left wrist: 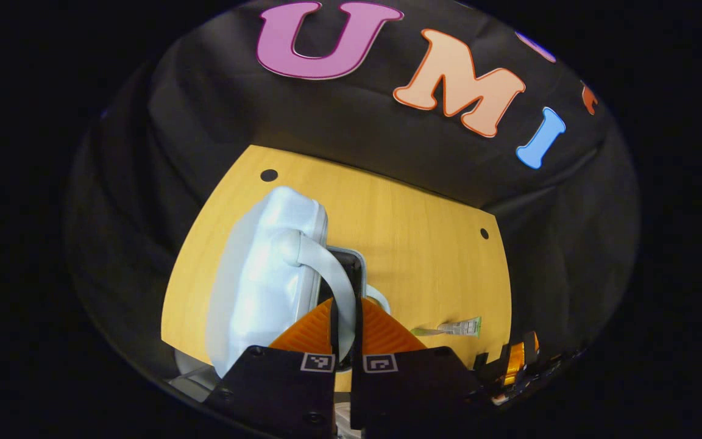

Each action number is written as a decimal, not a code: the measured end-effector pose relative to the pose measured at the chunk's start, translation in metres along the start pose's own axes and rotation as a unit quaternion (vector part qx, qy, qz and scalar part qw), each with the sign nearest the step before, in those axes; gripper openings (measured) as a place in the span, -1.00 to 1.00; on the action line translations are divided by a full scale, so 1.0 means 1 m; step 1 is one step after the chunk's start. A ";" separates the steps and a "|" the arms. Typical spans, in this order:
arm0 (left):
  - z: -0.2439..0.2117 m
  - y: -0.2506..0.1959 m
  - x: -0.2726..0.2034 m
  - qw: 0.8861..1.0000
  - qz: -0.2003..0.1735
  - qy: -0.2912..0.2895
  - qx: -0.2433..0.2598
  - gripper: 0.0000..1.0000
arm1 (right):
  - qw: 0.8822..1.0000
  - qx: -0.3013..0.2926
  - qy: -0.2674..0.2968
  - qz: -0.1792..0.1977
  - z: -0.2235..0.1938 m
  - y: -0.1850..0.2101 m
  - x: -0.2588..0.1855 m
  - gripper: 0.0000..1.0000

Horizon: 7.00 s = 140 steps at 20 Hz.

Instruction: First open the suitcase, pack the skin care products into it, and then close the suitcase.

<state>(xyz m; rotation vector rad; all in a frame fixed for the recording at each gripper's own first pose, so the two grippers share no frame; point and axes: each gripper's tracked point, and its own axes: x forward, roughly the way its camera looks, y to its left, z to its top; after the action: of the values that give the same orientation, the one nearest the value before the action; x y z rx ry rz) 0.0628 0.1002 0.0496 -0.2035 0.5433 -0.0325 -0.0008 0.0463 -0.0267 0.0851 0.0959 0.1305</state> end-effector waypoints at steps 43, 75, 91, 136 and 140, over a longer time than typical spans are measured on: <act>-0.136 0.389 0.053 0.965 0.244 0.083 -0.041 0.90 | 0.996 -0.015 0.023 -0.081 -0.019 0.042 -0.007 0.95; -0.224 -0.188 0.169 0.992 -0.080 -0.095 0.028 0.91 | 0.942 -0.095 0.250 0.201 -0.172 -0.031 0.070 0.97; -0.215 -0.209 0.246 0.985 -0.102 -0.137 -0.035 0.38 | 0.928 -0.119 0.263 0.234 -0.228 -0.012 0.116 0.61; -0.203 0.060 0.128 0.991 0.024 0.133 0.015 0.58 | 0.902 -0.190 0.300 0.244 -0.138 0.185 0.117 -0.11; -0.194 0.076 0.086 0.995 0.021 0.100 -0.001 0.73 | 0.881 -0.167 0.346 0.274 -0.172 0.238 0.125 -0.11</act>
<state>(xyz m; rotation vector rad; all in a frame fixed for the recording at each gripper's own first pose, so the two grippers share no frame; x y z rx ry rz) 0.0346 0.1319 -0.1714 -0.1918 0.7479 -0.0109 0.0750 0.3113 -0.1871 -0.2917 0.7676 0.7442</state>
